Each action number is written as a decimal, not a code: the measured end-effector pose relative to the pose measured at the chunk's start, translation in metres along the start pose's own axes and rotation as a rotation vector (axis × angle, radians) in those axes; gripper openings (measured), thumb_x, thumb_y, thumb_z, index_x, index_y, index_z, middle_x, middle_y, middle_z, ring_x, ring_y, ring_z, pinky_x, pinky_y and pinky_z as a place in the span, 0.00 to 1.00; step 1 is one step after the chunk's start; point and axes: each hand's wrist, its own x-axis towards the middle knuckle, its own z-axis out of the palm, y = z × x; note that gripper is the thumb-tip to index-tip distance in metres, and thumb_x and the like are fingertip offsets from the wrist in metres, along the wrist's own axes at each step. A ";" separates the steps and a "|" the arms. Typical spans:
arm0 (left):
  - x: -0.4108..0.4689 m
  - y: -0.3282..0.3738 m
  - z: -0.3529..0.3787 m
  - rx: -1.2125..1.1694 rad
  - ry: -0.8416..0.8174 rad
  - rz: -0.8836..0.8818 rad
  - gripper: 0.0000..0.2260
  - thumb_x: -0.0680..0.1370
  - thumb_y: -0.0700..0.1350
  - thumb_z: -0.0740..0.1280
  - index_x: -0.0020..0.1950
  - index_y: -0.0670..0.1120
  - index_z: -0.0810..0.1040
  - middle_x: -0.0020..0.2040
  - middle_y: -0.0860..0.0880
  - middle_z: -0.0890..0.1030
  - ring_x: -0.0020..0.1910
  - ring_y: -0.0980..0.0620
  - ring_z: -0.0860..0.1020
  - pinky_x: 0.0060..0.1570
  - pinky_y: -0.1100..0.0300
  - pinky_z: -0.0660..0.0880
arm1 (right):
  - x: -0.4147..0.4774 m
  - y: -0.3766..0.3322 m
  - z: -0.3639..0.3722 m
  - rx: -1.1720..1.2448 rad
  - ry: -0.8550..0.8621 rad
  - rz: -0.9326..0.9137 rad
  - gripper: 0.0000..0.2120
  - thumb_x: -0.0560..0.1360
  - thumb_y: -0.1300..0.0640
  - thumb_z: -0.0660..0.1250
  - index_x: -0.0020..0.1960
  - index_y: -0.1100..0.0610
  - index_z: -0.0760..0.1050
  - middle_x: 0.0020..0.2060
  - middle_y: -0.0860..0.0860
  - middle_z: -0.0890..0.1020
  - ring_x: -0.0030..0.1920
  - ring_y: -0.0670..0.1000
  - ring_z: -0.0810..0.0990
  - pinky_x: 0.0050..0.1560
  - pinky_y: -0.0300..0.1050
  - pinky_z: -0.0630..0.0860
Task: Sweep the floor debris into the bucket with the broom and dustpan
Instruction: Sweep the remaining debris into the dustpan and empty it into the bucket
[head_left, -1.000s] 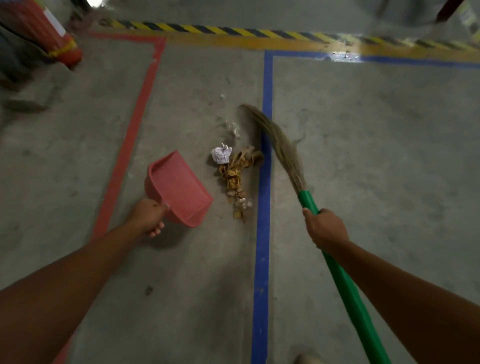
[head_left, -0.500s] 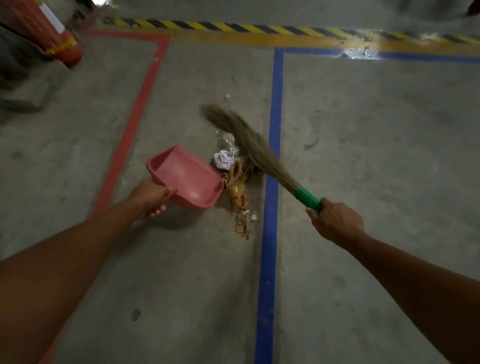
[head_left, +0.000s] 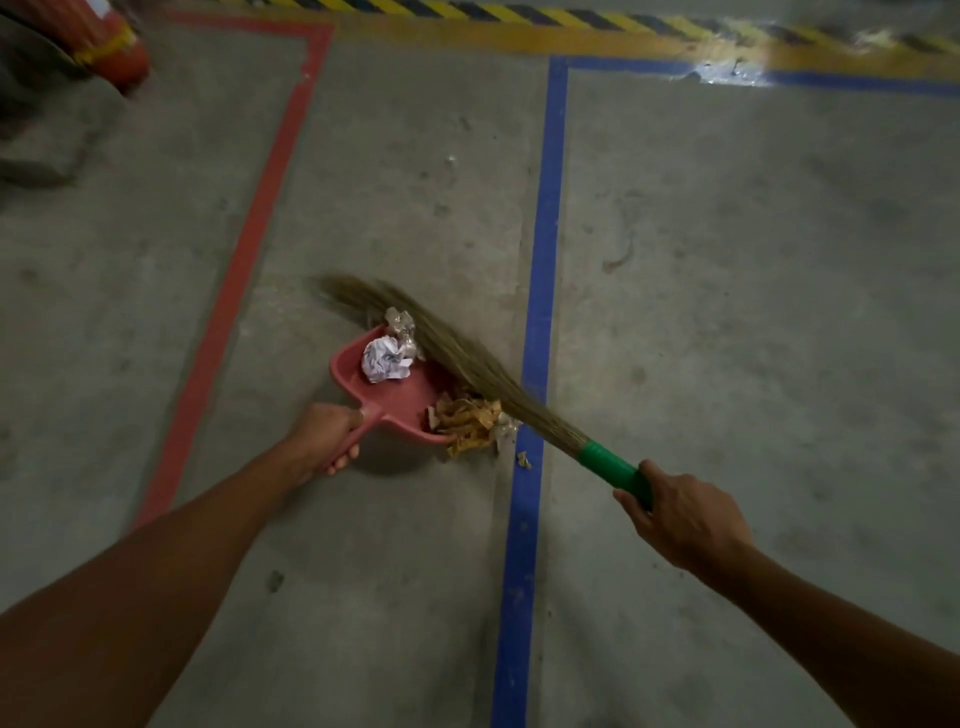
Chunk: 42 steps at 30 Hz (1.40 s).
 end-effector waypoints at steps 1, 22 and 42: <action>-0.003 -0.004 0.003 -0.017 0.002 0.013 0.18 0.82 0.45 0.61 0.35 0.38 0.76 0.21 0.46 0.75 0.15 0.53 0.67 0.16 0.66 0.62 | -0.007 0.003 0.003 0.000 0.009 0.002 0.18 0.79 0.34 0.52 0.56 0.47 0.66 0.33 0.45 0.75 0.28 0.44 0.75 0.26 0.39 0.74; -0.068 -0.068 -0.031 -0.201 0.120 0.225 0.08 0.83 0.47 0.63 0.47 0.51 0.79 0.27 0.41 0.75 0.16 0.51 0.67 0.19 0.66 0.63 | -0.074 0.002 -0.012 0.153 0.221 0.133 0.17 0.77 0.34 0.54 0.49 0.47 0.66 0.29 0.46 0.74 0.24 0.45 0.74 0.23 0.43 0.77; -0.150 -0.181 -0.037 0.057 -0.027 0.147 0.21 0.82 0.55 0.63 0.45 0.37 0.80 0.26 0.43 0.76 0.20 0.50 0.69 0.22 0.65 0.65 | -0.164 -0.054 0.022 0.317 0.049 0.424 0.20 0.81 0.37 0.53 0.52 0.54 0.69 0.36 0.51 0.76 0.33 0.50 0.76 0.31 0.43 0.71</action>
